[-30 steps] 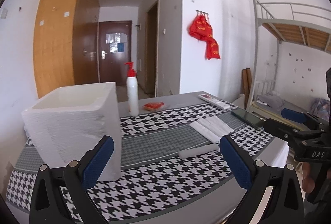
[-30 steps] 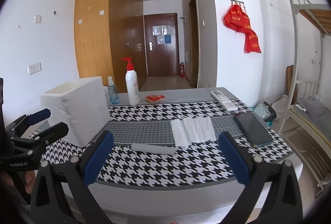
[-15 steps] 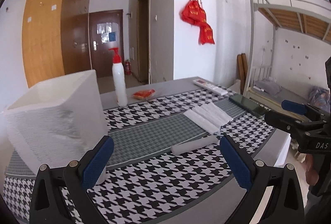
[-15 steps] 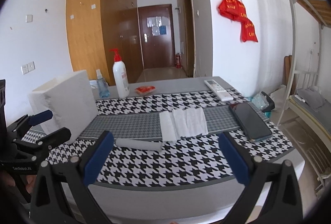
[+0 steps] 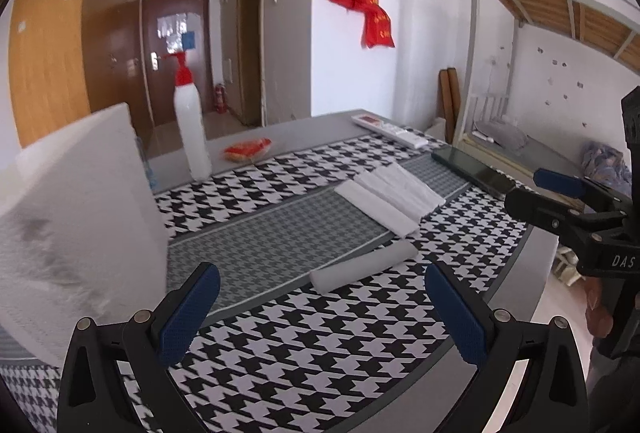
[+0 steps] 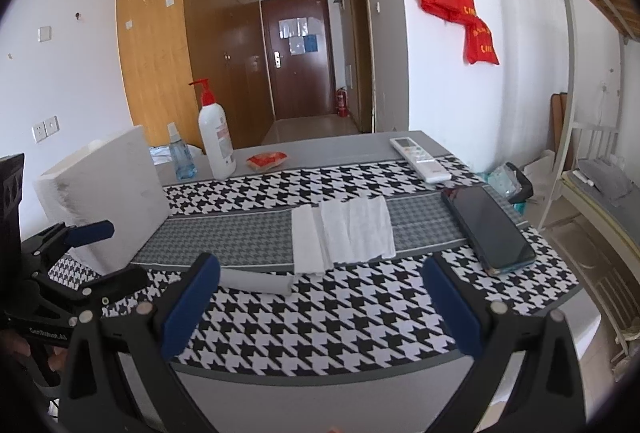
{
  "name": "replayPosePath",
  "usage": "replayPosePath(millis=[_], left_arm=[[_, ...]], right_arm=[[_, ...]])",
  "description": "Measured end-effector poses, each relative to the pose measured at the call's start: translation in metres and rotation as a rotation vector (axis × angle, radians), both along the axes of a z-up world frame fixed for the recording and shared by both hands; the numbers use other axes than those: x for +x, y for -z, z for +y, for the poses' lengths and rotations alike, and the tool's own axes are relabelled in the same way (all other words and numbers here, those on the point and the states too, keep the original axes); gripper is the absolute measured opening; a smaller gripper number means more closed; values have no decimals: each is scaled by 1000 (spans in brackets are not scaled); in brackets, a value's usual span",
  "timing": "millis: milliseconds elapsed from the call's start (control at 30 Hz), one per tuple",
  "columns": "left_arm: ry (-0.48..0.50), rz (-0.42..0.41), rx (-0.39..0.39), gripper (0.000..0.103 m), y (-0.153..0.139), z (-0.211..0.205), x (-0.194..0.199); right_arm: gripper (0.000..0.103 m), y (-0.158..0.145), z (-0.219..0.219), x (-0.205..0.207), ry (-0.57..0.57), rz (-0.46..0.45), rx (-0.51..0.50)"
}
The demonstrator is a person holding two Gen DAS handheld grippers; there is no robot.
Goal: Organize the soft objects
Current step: 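Move the left tool to the white foam roll while the right tool approaches the white towel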
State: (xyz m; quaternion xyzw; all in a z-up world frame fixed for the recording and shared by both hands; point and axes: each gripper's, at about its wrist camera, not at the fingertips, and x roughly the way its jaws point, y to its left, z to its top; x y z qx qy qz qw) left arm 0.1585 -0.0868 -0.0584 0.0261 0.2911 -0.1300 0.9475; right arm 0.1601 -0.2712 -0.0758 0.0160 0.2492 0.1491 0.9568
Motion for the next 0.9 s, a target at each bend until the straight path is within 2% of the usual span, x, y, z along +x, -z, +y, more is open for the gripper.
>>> replayPosePath(millis=[233, 400, 600, 667, 733, 833, 900], left_arm=[[59, 36, 23, 102, 6, -8, 19], [104, 114, 22, 101, 15, -10, 38], [150, 151, 47, 97, 26, -20, 56], [142, 175, 53, 87, 34, -21, 64], [147, 232, 44, 82, 44, -20, 74], [153, 259, 50, 81, 53, -20, 80], [178, 286, 46, 75, 56, -22, 83]], right_arm=[[102, 4, -6, 13, 7, 6, 11], [102, 14, -9, 23, 0, 38, 35], [102, 16, -9, 30, -17, 47, 36], [102, 17, -10, 32, -15, 51, 40], [102, 20, -10, 34, -18, 58, 36], [102, 23, -10, 38, -20, 70, 31], [102, 24, -11, 41, -18, 75, 31]])
